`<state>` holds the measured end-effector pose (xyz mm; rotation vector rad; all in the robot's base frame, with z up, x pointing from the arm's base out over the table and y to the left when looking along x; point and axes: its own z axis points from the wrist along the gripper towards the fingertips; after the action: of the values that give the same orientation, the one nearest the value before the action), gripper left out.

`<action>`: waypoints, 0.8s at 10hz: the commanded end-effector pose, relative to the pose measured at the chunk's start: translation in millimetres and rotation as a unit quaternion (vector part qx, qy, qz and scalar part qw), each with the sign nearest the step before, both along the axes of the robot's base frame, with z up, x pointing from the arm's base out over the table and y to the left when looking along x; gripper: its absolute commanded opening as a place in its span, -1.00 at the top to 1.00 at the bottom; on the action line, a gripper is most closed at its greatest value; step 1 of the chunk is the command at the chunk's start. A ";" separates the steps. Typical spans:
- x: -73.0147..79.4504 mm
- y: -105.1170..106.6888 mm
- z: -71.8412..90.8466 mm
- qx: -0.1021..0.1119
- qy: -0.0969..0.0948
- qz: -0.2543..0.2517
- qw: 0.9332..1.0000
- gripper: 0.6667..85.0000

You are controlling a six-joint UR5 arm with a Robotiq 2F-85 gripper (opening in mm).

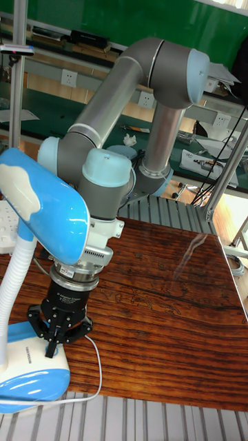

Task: Turn off the desk lamp by pressing the button

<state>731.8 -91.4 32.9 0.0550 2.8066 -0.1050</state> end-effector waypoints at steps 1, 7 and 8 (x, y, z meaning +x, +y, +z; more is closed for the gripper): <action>-8.5 2.1 11.1 0.011 0.009 -0.011 1.000 0.98; -13.5 13.2 58.2 0.058 0.034 -0.034 0.997 0.98; -14.8 19.9 69.5 0.085 0.047 -0.055 0.994 0.98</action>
<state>719.1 -82.6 76.1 0.1395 2.8698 -0.0055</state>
